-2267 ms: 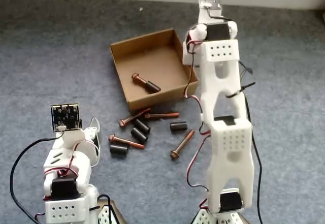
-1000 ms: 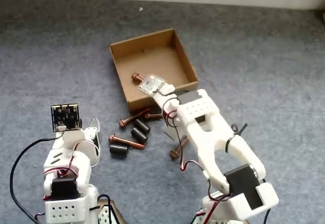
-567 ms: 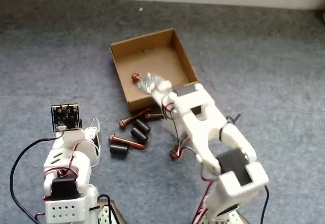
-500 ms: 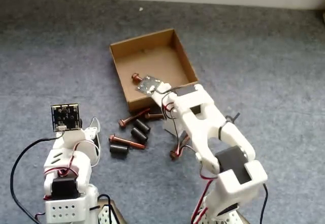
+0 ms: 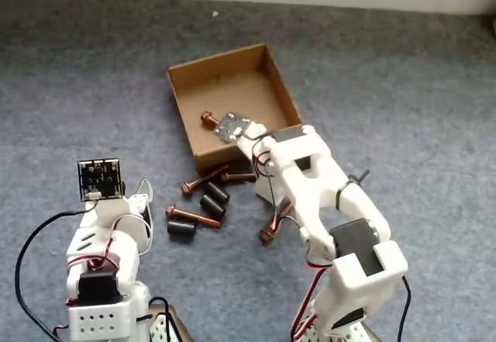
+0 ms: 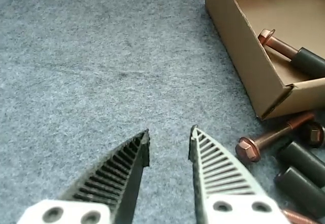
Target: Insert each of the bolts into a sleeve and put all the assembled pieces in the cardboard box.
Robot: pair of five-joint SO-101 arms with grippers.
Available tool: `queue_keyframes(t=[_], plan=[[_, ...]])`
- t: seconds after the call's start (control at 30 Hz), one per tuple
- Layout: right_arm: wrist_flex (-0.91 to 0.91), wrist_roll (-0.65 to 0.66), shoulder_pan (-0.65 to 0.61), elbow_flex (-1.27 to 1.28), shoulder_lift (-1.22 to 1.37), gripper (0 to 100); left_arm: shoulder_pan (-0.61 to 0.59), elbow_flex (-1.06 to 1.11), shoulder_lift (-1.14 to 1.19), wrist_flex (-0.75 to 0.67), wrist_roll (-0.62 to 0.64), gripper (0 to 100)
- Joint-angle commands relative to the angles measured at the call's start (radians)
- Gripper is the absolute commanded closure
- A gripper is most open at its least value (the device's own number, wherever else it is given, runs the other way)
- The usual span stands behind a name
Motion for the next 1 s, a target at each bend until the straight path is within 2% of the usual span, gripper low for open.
queue_keyframes(t=[0.0,0.2,0.27,0.5,0.63,0.77,0.87,0.97], plan=[[0.090,-0.109,0.013,-0.012,-0.147,99.5,-0.008,-0.004,-0.005,-0.014,-0.003,84],[0.097,-0.379,0.018,0.065,-0.407,99.5,-0.008,-0.018,-0.004,-0.015,-0.009,84],[0.084,-0.466,0.018,0.119,-0.478,99.5,-0.008,-0.039,-0.002,-0.012,-0.058,84],[0.007,-0.802,0.044,0.315,-0.723,99.5,0.044,-0.183,0.005,0.100,-0.084,84],[-0.065,-0.907,0.105,0.420,-0.852,99.5,0.156,-0.248,0.007,0.150,-0.086,84],[-0.166,-1.010,0.223,0.510,-0.929,99.5,0.249,-0.305,0.028,0.183,-0.086,84],[-0.269,-1.076,0.306,0.590,-0.932,99.5,0.288,-0.367,0.154,0.181,-0.086,84],[-0.366,-1.114,0.372,0.647,-0.932,99.5,0.335,-0.470,0.361,0.186,-0.081,80]])
